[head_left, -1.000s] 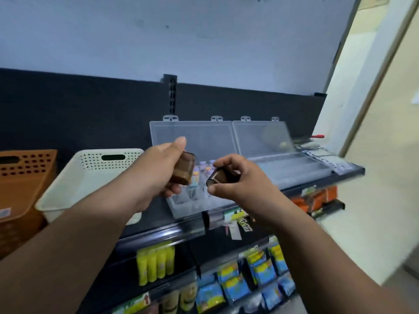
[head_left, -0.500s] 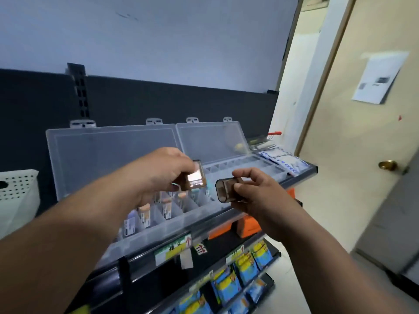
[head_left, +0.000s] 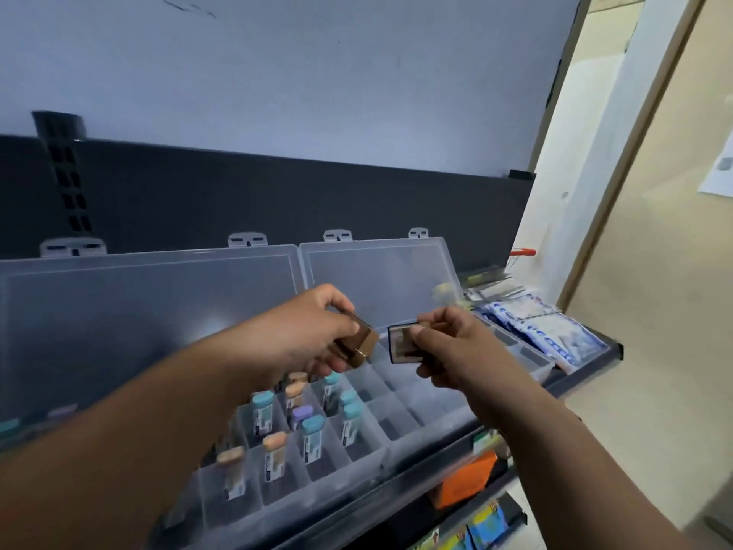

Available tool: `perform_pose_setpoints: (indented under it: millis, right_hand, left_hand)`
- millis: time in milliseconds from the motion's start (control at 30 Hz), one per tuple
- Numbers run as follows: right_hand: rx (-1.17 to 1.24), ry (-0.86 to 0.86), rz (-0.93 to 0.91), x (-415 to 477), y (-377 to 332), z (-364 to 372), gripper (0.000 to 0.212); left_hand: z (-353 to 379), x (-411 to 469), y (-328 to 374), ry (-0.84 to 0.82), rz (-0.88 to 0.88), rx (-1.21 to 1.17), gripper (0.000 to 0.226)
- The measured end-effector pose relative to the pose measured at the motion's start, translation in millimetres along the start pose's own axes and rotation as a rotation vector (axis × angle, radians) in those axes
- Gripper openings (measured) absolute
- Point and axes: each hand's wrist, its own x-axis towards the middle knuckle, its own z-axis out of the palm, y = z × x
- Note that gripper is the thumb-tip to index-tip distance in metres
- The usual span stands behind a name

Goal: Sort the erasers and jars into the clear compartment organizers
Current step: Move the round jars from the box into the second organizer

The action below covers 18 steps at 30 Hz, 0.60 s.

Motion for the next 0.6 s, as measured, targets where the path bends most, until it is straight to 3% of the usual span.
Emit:
perform_pose_setpoints:
  millis: [200, 400, 600]
  right_hand:
    - [-0.072, -0.216, -0.065, 60.9, 16.1, -11.7, 0.019]
    - [-0.180, -0.451, -0.159, 104.9, 24.6, -27.4, 0.051]
    - [-0.225, -0.577, -0.305, 127.0, 19.9, -35.7, 0.046]
  left_hand:
    - [9.8, 27.5, -2.8, 0.156, -0.110, -0.153, 0.023]
    - [25.8, 51.8, 5.4, 0.312, -0.095, -0.043, 0.026]
    - [45.4, 62.6, 2.7, 0.532, -0.087, -0.027, 0.021]
